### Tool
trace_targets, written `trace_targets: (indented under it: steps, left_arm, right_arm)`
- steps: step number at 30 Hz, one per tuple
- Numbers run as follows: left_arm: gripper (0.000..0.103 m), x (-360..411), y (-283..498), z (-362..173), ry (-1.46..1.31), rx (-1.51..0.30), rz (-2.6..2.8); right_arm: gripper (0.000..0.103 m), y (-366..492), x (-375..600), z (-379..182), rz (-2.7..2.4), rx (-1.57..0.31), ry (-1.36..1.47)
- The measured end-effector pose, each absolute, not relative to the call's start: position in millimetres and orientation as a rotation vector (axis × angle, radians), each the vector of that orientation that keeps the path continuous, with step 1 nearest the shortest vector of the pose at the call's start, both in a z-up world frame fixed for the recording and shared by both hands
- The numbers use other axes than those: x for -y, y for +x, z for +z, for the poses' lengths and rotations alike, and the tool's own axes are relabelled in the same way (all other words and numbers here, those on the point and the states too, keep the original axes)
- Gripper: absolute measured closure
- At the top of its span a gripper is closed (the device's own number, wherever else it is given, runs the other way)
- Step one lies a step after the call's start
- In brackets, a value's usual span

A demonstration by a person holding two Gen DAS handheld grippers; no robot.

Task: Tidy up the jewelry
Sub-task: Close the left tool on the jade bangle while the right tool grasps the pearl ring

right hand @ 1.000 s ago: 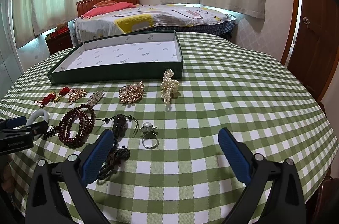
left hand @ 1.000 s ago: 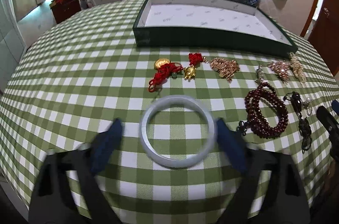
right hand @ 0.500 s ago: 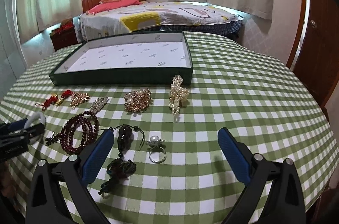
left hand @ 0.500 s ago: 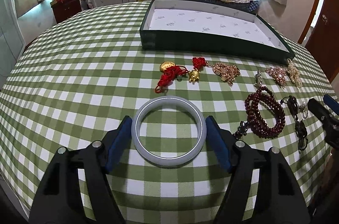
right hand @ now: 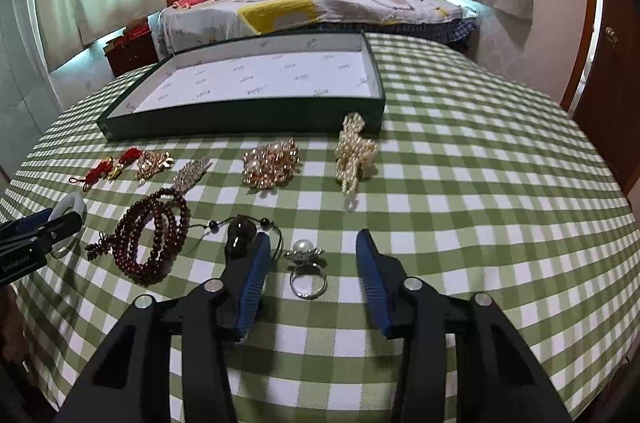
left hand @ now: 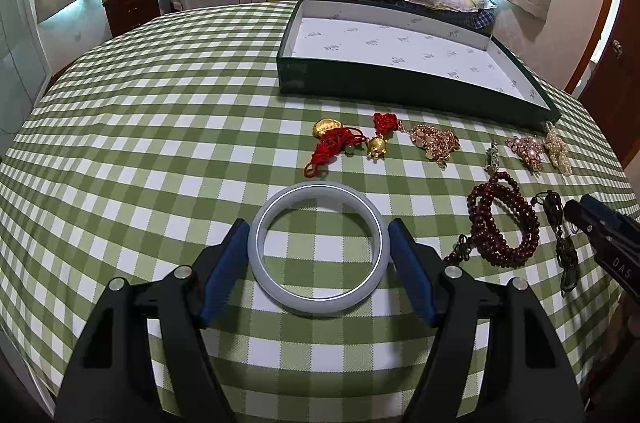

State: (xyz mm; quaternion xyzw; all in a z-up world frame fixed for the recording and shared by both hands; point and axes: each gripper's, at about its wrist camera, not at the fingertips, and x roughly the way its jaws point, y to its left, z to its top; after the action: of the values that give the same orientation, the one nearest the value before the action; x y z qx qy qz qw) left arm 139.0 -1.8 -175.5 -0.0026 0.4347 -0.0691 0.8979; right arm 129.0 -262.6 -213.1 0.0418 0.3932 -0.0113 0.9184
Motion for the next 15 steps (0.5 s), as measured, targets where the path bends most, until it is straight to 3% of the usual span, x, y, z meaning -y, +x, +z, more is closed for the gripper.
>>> trace_targets:
  steps: [6, 15]
  left_arm:
    - [0.034, 1.9, 136.1, -174.4, -0.008, -0.901, -0.145]
    - [0.034, 5.9, 129.0, -165.9, -0.005, -0.884, -0.151]
  right_arm:
    - [0.081, 127.9, 266.5, -215.3, -0.01, -0.817, 0.11]
    - [0.081, 118.9, 270.1, -208.0, -0.017, -0.8, 0.114]
